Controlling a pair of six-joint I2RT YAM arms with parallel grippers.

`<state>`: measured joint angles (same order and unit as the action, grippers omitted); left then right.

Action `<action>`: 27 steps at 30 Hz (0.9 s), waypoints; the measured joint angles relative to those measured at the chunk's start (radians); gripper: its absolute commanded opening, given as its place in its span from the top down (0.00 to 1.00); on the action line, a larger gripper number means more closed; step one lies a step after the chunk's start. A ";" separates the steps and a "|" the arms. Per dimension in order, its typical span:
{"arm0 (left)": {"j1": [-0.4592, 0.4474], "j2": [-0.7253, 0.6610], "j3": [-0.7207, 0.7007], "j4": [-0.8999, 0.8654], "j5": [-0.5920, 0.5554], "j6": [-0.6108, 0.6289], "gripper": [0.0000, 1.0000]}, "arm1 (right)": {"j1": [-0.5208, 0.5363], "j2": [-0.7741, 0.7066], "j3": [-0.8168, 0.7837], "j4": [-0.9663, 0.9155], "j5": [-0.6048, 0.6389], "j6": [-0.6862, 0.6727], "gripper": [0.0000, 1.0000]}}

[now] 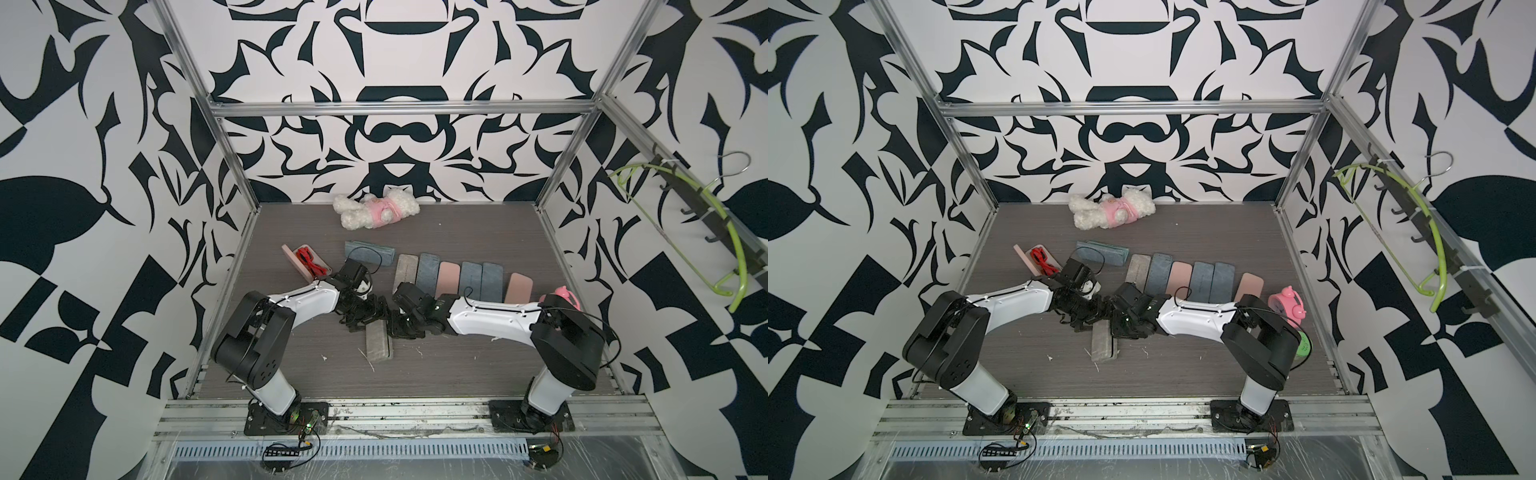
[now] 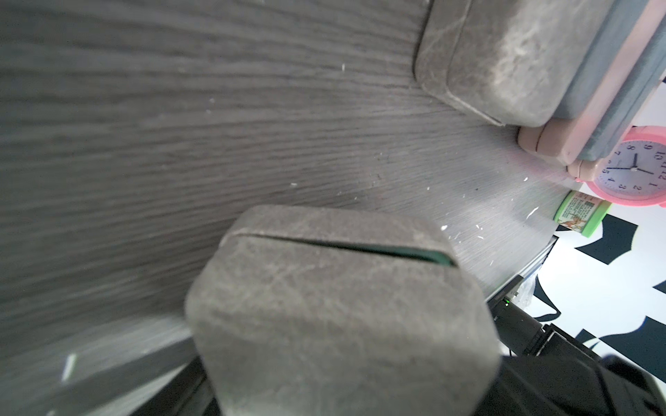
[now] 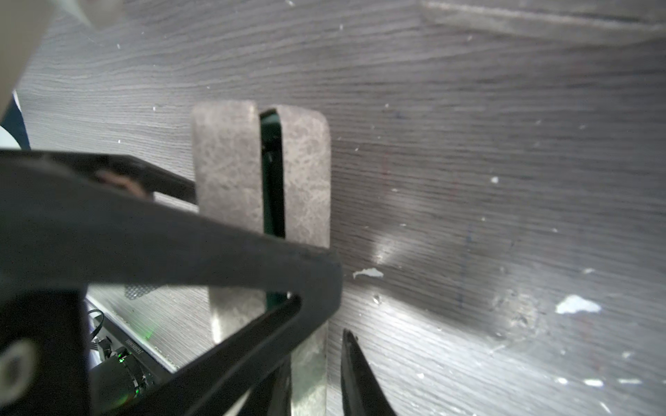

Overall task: Close the glasses case
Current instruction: Close the glasses case at the center of the board.

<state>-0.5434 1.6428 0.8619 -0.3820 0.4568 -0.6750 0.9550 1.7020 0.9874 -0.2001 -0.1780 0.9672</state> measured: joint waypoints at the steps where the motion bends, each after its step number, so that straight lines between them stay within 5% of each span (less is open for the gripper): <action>1: 0.000 0.003 0.002 0.000 0.002 0.001 0.14 | -0.002 0.000 -0.005 0.002 -0.003 0.000 0.73; 27: -0.002 0.062 0.059 -0.031 -0.005 0.050 0.26 | -0.087 -0.048 -0.098 0.102 -0.116 -0.001 0.70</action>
<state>-0.5457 1.7046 0.9207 -0.4133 0.4519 -0.6254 0.8684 1.6539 0.8898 -0.0978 -0.2943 0.9661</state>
